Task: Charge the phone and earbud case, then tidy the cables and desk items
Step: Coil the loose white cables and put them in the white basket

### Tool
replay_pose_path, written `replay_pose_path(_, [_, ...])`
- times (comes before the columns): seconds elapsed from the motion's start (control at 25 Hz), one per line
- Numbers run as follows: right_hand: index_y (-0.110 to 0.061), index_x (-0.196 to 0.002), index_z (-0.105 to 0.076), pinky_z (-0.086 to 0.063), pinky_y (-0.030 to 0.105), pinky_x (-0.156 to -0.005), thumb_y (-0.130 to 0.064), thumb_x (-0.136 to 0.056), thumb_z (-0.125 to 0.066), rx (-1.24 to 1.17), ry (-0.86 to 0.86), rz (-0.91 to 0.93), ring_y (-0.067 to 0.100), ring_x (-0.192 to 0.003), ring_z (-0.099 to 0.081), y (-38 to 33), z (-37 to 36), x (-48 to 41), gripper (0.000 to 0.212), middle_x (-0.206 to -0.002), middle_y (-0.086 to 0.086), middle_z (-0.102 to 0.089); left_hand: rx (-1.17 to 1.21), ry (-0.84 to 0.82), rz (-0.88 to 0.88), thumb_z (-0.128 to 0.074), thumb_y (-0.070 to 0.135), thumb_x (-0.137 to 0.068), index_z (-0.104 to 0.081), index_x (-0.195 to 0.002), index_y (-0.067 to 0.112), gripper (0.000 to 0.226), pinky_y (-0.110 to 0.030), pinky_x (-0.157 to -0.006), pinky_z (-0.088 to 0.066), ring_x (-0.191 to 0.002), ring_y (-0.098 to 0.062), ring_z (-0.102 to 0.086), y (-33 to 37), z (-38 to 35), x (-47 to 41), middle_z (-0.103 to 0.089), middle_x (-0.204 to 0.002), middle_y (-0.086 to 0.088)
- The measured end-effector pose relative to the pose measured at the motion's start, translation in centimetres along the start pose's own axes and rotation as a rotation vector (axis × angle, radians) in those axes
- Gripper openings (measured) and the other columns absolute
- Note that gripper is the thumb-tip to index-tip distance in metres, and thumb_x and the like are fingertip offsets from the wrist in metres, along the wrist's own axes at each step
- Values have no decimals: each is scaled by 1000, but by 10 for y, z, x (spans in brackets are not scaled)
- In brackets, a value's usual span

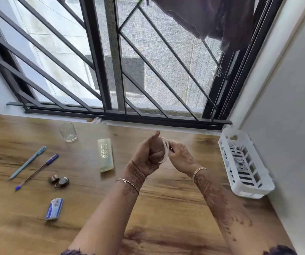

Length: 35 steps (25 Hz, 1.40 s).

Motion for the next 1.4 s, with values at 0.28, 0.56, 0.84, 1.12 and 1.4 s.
replay_pose_path(0.28, [-11,-86,-60,-40,14,-50,-18,-98,-46,-265,160,-146,2,-45,-51,0,9,5,20,-53,-8,-57,-35,191,12,-39,37,-96,-47,-39,16,62,-17,-34,-3,-22,-4,-23,-5,3,-5,-28,-30,8])
replay_pose_path(0.56, [-18,-101,-71,-44,31,-85,-24,-93,-56,61,189,-154,22,-92,-59,1,5,5,18,-94,3,-61,12,286,-20,-38,34,-97,-38,-39,20,60,-15,-28,-7,-22,-3,-19,-5,1,-10,-24,-30,9])
replay_pose_path(0.84, [-22,-80,-64,-52,37,-74,-18,-92,-53,-139,209,-183,20,-71,-64,-6,8,7,17,-62,-8,-61,-1,230,-32,-39,32,-96,-34,-42,21,55,-13,-28,-8,-22,-4,-20,3,-4,-14,-24,-31,8])
replay_pose_path(1.12, [-11,-91,-62,-34,21,-65,-17,-97,-48,-41,334,-79,20,-75,-60,-8,3,10,16,-84,6,-69,-200,353,-40,-48,33,-94,-36,-58,17,41,-13,-26,-15,-24,-4,-23,0,5,-18,-28,-34,9])
replay_pose_path(1.4, [-13,-93,-59,-56,42,-75,-17,-97,-49,-219,253,-93,22,-73,-67,-2,-5,7,11,-80,2,-65,-191,390,-78,-52,31,-91,-38,-59,17,37,-12,-28,-16,-24,-4,-27,1,11,-19,-34,-36,8])
Point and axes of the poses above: each hand's wrist, its own x-axis away from the middle knuckle, its own z-axis out of the back of the hand, y = z × x, the point moved 1 cm from there along -x, towards the middle knuckle
